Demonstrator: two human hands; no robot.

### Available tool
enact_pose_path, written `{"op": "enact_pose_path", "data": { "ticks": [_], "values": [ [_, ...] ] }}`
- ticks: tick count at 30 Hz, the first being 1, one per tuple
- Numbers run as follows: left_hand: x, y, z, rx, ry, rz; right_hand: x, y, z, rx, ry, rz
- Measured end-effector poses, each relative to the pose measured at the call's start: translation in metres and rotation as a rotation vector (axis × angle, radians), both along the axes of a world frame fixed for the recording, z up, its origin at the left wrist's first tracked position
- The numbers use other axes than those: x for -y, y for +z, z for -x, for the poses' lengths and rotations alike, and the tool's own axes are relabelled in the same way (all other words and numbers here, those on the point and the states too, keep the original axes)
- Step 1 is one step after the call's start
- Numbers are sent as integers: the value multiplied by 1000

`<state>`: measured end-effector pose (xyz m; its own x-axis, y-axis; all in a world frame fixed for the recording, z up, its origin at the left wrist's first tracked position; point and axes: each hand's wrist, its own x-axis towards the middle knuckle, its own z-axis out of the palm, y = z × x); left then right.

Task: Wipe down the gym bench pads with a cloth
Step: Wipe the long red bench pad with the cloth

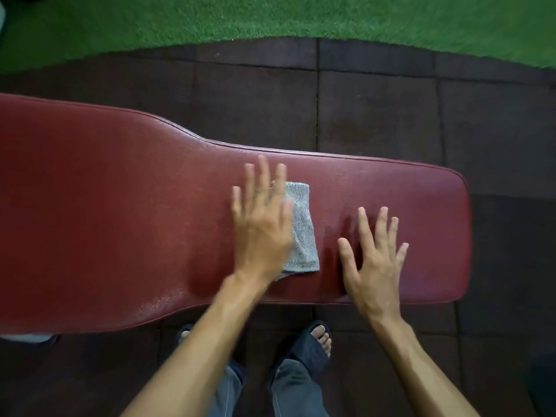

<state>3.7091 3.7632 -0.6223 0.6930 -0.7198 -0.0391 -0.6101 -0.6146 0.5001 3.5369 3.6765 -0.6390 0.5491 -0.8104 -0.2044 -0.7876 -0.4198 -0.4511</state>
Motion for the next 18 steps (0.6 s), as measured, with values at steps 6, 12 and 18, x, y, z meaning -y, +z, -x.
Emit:
{"op": "enact_pose_path", "data": {
  "ticks": [6, 12, 18],
  "values": [
    [-58, -13, -84, 241, 44, -294, -42, 4, -86, 57, 143, 12],
    [-61, -24, -81, 317, 29, -300, -83, -12, -89, -26, 175, 99],
    [-60, -22, -81, 350, -59, -304, -44, -14, -28, -131, 49, 41]
  ]
}}
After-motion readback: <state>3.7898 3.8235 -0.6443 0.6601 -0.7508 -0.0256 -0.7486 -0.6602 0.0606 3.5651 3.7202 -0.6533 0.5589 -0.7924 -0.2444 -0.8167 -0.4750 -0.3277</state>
